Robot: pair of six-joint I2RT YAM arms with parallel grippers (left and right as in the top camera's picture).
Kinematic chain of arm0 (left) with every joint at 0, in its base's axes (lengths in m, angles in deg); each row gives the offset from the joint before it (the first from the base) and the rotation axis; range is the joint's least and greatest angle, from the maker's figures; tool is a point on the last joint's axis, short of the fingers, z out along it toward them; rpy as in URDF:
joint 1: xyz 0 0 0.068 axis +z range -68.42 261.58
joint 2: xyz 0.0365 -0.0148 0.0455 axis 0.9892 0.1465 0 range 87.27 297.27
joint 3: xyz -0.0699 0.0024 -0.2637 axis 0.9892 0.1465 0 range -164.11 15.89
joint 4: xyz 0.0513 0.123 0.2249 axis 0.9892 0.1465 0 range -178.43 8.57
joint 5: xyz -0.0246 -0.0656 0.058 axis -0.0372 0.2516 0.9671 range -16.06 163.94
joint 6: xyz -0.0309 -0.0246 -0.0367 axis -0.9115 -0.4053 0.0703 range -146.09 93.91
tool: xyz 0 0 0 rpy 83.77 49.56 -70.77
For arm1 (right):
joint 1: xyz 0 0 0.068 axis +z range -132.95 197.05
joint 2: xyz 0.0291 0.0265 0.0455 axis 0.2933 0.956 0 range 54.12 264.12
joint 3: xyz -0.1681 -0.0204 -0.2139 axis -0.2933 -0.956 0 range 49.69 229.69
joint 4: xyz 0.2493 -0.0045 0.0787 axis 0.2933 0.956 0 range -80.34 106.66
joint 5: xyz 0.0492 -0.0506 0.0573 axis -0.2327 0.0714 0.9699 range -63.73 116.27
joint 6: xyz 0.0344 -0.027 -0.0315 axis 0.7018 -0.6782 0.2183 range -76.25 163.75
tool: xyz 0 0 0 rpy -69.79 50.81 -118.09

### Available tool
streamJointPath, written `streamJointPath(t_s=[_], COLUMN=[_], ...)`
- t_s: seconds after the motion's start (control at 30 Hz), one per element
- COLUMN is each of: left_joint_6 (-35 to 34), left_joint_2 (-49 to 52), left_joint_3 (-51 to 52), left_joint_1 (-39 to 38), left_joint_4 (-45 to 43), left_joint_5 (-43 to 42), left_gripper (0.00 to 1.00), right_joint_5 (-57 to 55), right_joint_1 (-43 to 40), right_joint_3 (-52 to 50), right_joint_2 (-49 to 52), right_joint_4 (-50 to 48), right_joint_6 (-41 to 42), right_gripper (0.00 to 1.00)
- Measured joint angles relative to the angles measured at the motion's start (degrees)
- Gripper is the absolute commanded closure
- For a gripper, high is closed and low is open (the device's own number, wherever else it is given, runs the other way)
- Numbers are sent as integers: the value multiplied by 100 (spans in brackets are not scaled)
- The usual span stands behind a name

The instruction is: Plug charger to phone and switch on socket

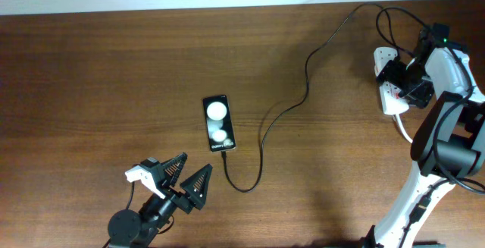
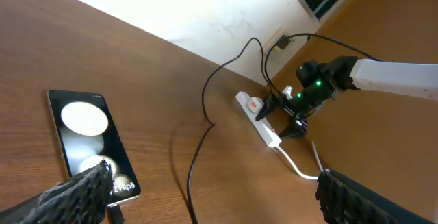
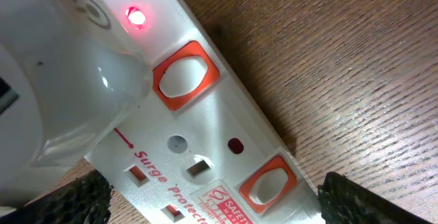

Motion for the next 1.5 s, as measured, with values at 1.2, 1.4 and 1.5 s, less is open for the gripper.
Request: streamJointPath(t_s=[1.2, 1.4, 1.5], left_joint_6=[2835, 2940, 2959], left_joint_2=[0, 0, 0], left_joint_3=[-2, -2, -2], left_joint_1=[0, 0, 0], left_joint_4=[149, 149, 151], left_joint_5=[3388, 3388, 3388], left_gripper=[1, 1, 1], right_joint_5=[0, 0, 0], right_joint_1=[0, 0, 0], right_joint_3=[0, 0, 0], right_joint_2=[0, 0, 0], right_joint_4=[0, 0, 0], right_joint_6=[-2, 0, -4], right_gripper=[1, 1, 1])
